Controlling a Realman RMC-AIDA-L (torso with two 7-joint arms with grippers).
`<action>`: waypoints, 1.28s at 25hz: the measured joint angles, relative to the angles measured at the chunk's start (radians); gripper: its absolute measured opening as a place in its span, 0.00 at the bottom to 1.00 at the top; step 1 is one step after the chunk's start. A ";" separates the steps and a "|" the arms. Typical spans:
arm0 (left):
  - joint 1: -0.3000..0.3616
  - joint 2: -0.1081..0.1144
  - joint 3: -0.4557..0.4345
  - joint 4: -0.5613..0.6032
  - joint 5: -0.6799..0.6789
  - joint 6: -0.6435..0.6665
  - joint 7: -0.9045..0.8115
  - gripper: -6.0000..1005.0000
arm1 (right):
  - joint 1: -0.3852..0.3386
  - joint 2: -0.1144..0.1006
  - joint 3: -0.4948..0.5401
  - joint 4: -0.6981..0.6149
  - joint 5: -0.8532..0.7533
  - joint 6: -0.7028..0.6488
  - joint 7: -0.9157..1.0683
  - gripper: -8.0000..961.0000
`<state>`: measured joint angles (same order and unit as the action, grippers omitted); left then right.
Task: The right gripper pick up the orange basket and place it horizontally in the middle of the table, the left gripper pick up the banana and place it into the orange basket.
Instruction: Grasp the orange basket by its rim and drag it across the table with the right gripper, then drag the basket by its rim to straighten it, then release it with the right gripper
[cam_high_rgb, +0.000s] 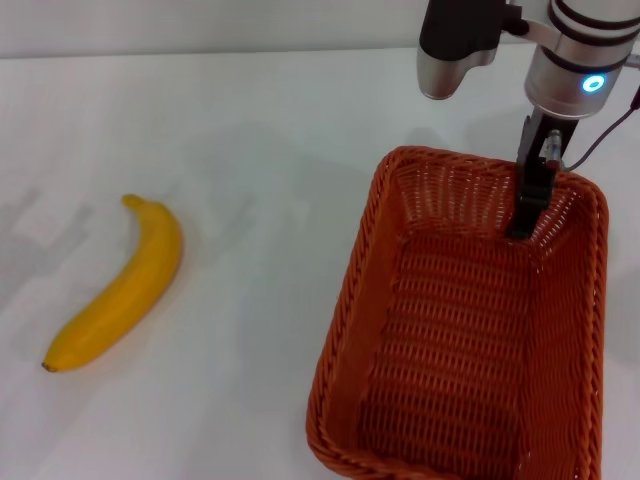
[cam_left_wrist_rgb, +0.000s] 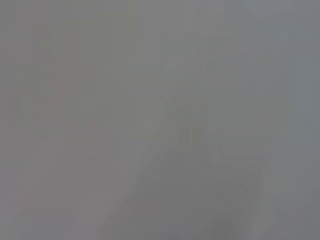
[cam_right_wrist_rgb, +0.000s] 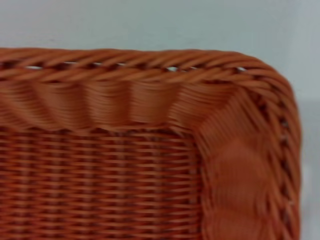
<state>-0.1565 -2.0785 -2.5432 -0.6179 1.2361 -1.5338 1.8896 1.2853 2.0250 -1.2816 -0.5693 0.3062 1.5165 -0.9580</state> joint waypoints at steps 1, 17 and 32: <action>0.000 0.000 0.000 0.000 -0.001 -0.002 0.001 0.85 | -0.006 0.000 -0.011 -0.003 0.000 -0.012 0.007 0.72; -0.004 0.000 0.000 0.000 -0.002 -0.011 0.002 0.84 | -0.014 -0.002 -0.022 -0.007 0.013 0.010 0.052 0.43; -0.009 0.001 -0.001 -0.001 0.001 -0.011 0.003 0.83 | -0.032 -0.035 0.074 -0.062 -0.006 0.018 0.263 0.17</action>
<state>-0.1652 -2.0774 -2.5439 -0.6194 1.2372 -1.5449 1.8927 1.2537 1.9905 -1.2077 -0.6313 0.3007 1.5350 -0.6949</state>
